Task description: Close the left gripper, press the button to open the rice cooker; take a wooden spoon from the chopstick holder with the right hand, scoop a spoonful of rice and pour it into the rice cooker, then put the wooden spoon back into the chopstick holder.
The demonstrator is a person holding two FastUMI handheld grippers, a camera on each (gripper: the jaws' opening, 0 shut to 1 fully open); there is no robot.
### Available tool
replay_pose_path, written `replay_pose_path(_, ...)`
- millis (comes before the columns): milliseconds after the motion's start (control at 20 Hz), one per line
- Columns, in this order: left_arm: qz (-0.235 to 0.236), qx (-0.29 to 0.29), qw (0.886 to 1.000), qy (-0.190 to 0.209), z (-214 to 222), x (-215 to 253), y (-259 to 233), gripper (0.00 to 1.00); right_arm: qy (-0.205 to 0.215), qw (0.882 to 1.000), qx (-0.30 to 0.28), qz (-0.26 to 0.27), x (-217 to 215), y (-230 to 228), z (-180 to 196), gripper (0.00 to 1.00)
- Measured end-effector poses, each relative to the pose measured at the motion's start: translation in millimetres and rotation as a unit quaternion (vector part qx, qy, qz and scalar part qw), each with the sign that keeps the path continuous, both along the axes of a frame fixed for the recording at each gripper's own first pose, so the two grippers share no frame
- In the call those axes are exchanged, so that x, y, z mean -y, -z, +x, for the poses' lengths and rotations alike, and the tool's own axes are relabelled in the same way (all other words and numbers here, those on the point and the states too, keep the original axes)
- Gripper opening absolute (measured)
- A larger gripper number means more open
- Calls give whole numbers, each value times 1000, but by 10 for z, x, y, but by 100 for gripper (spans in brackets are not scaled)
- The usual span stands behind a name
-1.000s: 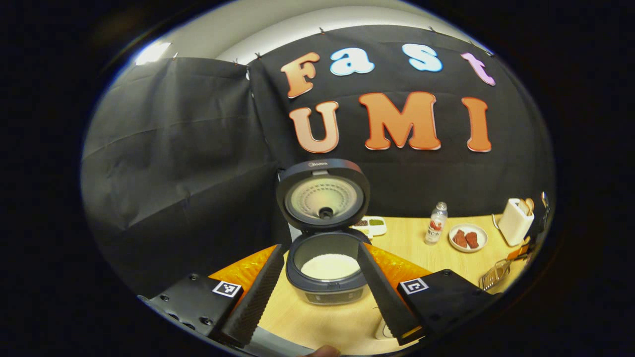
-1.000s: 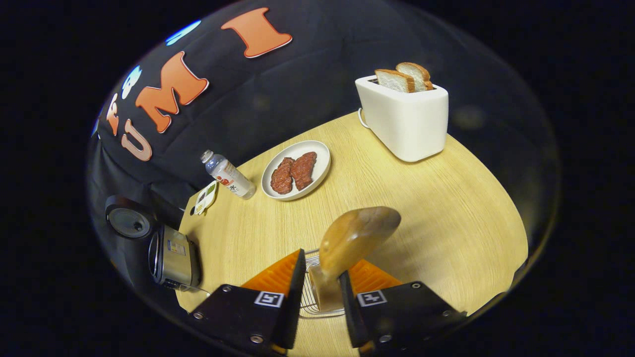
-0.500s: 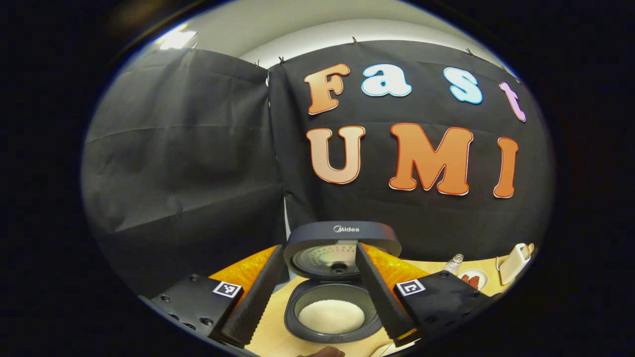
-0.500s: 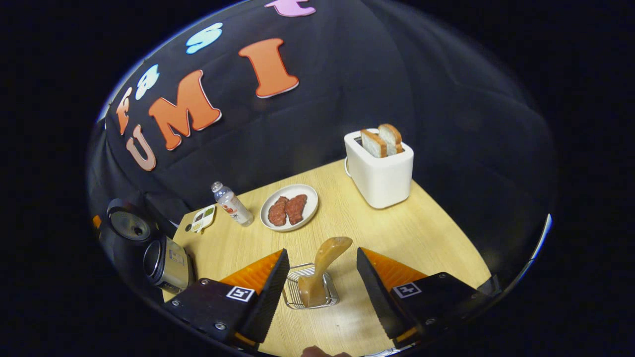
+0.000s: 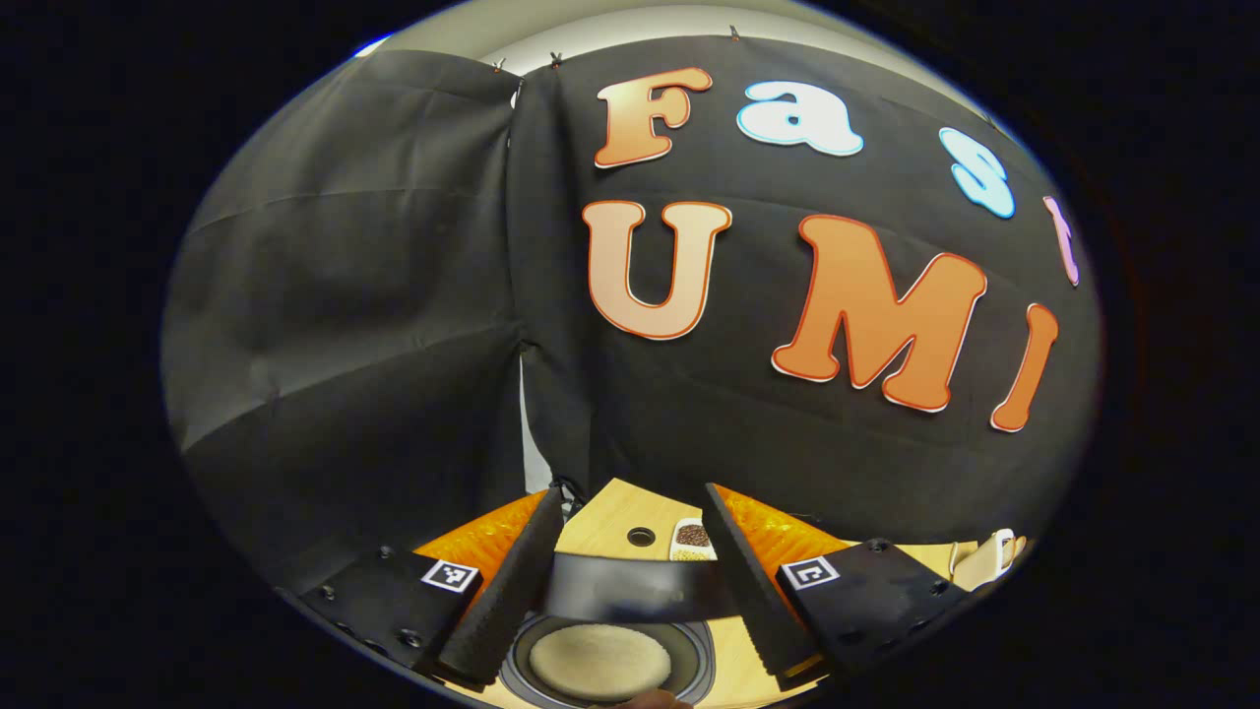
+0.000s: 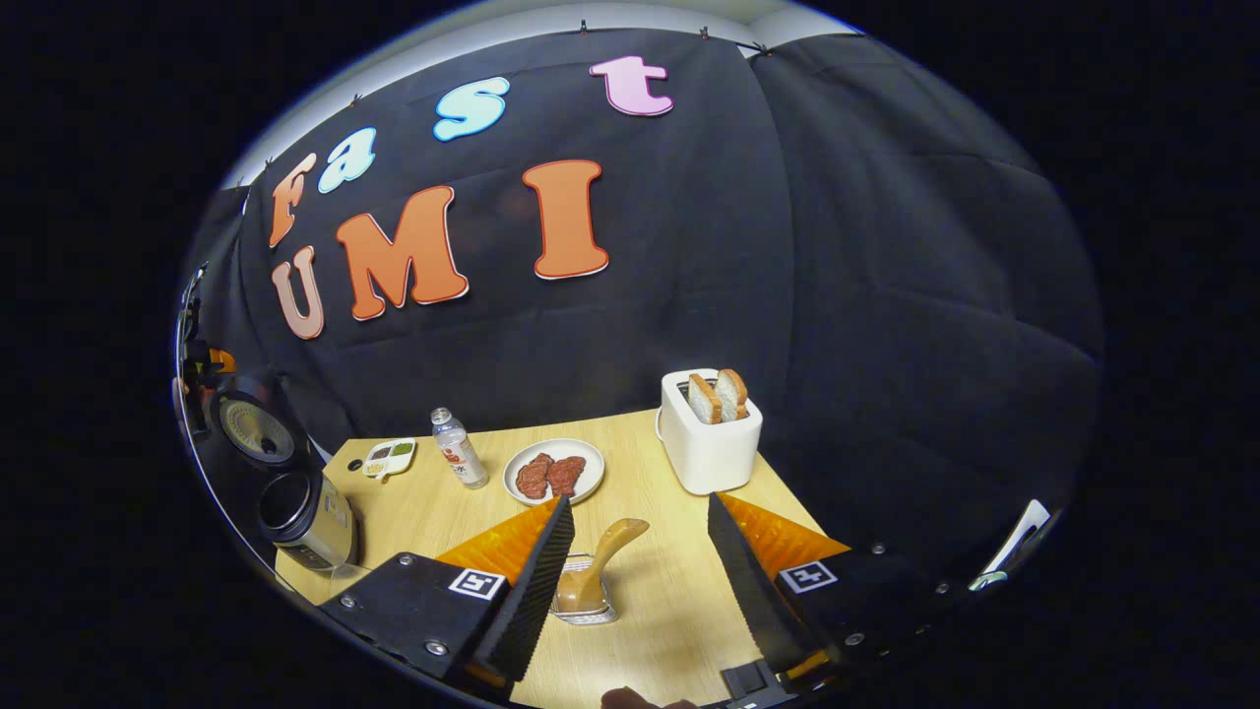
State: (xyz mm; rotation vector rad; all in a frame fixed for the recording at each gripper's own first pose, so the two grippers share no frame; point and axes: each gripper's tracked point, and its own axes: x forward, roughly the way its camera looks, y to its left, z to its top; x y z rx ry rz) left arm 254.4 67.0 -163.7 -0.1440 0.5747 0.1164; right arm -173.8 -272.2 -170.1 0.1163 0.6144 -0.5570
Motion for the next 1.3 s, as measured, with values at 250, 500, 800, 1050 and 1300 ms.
replay_pose_path(250,26,-104,993,41,-221,181,332,99,-3,1000,-10,0,-48,73,-61,86)
replay_pose_path(500,-5,-186,981,61,-760,340,698,100,-27,999,-9,16,-215,193,129,86)
replay_pose_path(800,-6,-272,960,69,-1387,418,1184,100,-64,998,-16,25,-374,296,267,86)
replay_pose_path(1050,-12,-383,922,55,-1936,474,1858,100,-77,996,-23,25,-397,347,310,86)
replay_pose_path(1300,-10,-365,930,44,-1832,464,1848,100,-79,996,-22,21,-418,345,333,86)
